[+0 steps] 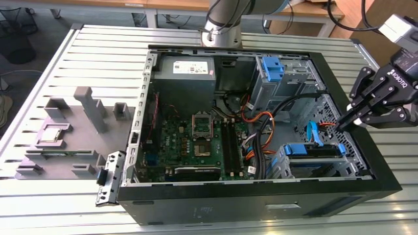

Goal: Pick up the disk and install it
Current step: 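Insert the second disk wire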

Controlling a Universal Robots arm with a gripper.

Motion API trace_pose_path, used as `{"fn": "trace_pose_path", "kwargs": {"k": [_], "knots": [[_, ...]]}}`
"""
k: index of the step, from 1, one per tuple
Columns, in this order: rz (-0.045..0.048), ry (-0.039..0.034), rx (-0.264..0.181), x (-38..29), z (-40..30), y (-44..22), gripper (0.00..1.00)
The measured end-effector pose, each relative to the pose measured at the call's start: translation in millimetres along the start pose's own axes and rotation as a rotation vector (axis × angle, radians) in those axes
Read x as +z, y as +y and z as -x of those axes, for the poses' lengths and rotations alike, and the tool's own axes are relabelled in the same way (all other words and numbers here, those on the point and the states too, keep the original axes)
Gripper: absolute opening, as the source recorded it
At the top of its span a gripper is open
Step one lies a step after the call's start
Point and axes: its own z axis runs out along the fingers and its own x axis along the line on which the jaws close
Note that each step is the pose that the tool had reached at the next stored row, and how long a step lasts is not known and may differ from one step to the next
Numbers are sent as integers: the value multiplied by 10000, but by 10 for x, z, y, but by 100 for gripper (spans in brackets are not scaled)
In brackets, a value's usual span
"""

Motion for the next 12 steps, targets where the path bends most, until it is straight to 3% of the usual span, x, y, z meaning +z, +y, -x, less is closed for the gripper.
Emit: {"fn": "trace_pose_path", "kwargs": {"k": [4, 12], "knots": [[-65, 87, 34, 12, -5, 35, 24], [-67, 100, 38, 12, -5, 36, 24]]}}
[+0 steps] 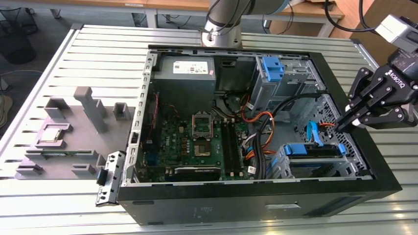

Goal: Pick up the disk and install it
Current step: 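Insert the second disk wire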

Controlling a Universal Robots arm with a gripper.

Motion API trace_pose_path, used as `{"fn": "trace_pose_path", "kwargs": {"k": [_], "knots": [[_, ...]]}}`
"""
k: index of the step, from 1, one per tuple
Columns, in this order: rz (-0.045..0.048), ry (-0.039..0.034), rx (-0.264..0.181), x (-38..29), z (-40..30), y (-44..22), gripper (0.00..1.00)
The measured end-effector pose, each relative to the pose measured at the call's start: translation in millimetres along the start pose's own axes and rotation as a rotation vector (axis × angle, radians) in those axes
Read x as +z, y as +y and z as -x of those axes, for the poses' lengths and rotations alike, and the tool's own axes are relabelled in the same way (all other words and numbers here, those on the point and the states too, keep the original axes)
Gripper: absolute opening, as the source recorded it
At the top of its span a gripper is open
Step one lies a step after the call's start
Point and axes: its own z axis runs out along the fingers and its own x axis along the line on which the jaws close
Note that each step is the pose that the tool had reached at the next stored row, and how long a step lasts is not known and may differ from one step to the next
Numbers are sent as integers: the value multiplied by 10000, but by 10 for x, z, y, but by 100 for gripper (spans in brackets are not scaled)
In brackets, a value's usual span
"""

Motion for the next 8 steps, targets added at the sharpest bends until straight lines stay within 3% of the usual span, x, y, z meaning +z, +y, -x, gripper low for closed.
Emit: {"fn": "trace_pose_path", "kwargs": {"k": [8], "knots": [[-1, 8, 3, 0, 0, 0, 17]]}}
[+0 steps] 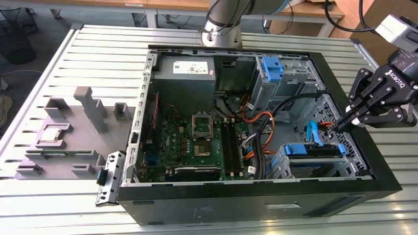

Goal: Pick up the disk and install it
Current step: 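Insert the second disk wire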

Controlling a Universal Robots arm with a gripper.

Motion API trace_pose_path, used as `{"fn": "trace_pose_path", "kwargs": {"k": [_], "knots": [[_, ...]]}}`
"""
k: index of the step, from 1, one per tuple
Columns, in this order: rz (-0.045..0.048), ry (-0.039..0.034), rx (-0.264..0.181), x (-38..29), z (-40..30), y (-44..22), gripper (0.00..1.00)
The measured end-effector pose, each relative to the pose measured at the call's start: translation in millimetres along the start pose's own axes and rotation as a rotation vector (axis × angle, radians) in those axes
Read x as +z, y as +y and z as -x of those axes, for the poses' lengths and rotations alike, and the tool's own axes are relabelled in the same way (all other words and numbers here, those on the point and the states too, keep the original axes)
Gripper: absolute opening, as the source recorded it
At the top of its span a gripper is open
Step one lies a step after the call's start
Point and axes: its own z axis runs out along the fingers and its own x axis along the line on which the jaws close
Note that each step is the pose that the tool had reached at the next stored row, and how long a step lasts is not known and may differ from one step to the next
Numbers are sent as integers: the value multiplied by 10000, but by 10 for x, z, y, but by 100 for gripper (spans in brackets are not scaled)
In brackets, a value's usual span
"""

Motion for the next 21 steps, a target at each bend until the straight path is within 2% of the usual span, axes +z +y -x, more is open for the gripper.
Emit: {"fn": "trace_pose_path", "kwargs": {"k": [9, 12, 17, 21], "knots": [[-1, 7, 2, 0, 0, 0, 17], [-13, 8, -2, 8, -9, 23, 17], [-170, -7, -31, 31, -30, 87, 17], [-396, -36, -41, 44, -41, 125, 17]]}}
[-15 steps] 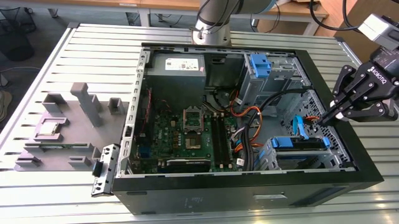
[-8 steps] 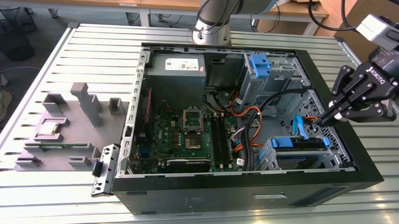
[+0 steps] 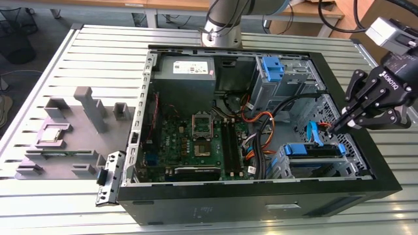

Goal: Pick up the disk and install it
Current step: 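Insert the second disk wire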

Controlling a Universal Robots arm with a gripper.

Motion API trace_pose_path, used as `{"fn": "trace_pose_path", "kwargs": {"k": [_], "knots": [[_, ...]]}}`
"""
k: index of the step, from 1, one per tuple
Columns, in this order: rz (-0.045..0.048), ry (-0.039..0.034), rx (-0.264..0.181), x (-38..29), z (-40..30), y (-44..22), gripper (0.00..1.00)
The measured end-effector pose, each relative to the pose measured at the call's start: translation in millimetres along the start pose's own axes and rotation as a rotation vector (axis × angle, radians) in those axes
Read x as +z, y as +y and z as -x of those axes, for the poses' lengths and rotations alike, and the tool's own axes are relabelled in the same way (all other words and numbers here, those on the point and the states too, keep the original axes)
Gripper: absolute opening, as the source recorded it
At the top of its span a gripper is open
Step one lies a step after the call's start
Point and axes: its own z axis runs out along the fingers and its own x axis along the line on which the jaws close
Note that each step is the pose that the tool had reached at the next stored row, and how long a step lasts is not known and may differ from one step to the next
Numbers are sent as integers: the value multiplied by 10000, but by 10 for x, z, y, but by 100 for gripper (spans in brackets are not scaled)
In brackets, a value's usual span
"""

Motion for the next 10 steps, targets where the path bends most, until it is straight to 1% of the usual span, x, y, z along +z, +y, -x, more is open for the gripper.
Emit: {"fn": "trace_pose_path", "kwargs": {"k": [3, 10], "knots": [[-198, -28, -2, 8, -10, 24, 17], [-610, -89, 8, 32, -31, 108, 17]]}}
